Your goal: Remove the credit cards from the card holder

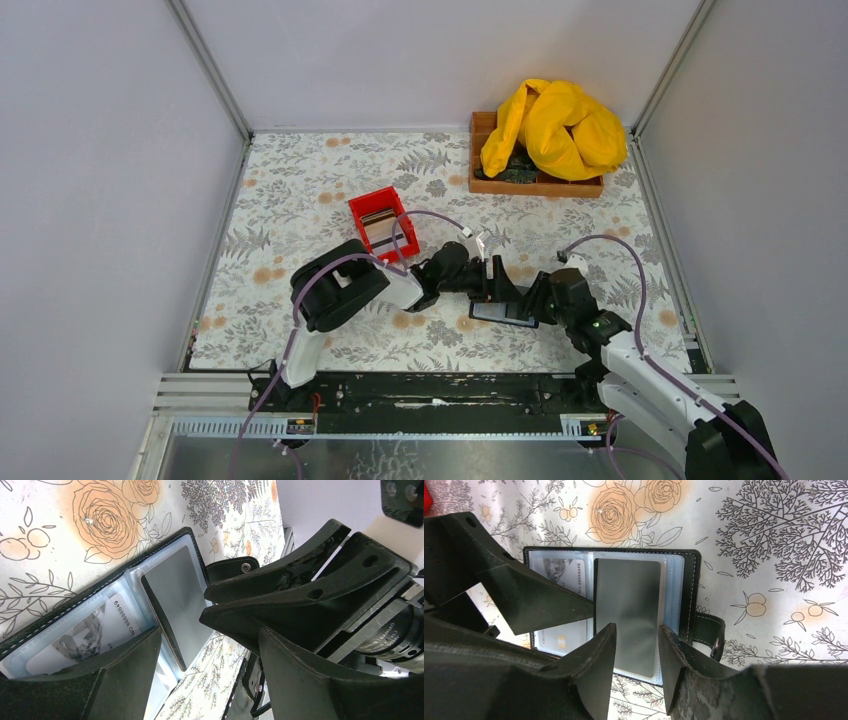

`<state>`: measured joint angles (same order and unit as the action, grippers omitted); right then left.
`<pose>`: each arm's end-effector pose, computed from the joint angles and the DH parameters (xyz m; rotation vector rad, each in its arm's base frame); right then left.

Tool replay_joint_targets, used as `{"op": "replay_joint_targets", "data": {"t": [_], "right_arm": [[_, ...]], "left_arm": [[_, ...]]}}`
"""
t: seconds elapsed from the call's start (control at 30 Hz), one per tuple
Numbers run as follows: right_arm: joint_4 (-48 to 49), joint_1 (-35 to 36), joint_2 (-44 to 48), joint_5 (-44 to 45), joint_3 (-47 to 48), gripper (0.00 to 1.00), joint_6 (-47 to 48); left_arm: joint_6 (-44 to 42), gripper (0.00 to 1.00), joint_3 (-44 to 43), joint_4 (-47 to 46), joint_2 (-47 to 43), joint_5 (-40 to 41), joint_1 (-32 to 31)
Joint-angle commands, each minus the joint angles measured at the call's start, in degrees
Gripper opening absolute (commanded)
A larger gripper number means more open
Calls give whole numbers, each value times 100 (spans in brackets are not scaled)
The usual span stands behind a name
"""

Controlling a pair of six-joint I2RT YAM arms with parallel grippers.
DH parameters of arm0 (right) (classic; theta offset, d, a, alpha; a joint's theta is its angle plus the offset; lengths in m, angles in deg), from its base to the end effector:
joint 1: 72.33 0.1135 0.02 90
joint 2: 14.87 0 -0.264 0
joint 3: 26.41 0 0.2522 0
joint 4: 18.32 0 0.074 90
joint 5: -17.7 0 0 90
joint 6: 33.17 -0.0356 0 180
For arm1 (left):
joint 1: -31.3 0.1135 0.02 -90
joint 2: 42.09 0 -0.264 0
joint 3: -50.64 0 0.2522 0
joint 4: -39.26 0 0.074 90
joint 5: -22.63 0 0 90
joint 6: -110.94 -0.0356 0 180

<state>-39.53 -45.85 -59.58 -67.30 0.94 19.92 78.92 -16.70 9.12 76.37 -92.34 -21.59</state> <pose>0.1434 0.0680 0.1557 0.2559 2.2744 0.4940 0.2314 -0.3307 0.1112 0.2465 2.3028 -1.5839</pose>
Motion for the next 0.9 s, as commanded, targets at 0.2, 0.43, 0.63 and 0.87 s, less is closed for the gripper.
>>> {"op": "replay_joint_targets", "data": {"t": [0.2,0.43,0.63,0.87], "right_arm": [[-150,-2,-62,58,255,45,100],[-326,2,-21,353,323,51,54],[-220,1,-61,246,266,52,70],[-107,-1,-31,-74,286,50,242]], "left_arm": [[-173,79,-42,396,205,109,-79],[-182,79,-28,399,183,102,-73],[-173,79,-29,391,178,94,-72],[-164,78,-46,394,211,68,-72]]}}
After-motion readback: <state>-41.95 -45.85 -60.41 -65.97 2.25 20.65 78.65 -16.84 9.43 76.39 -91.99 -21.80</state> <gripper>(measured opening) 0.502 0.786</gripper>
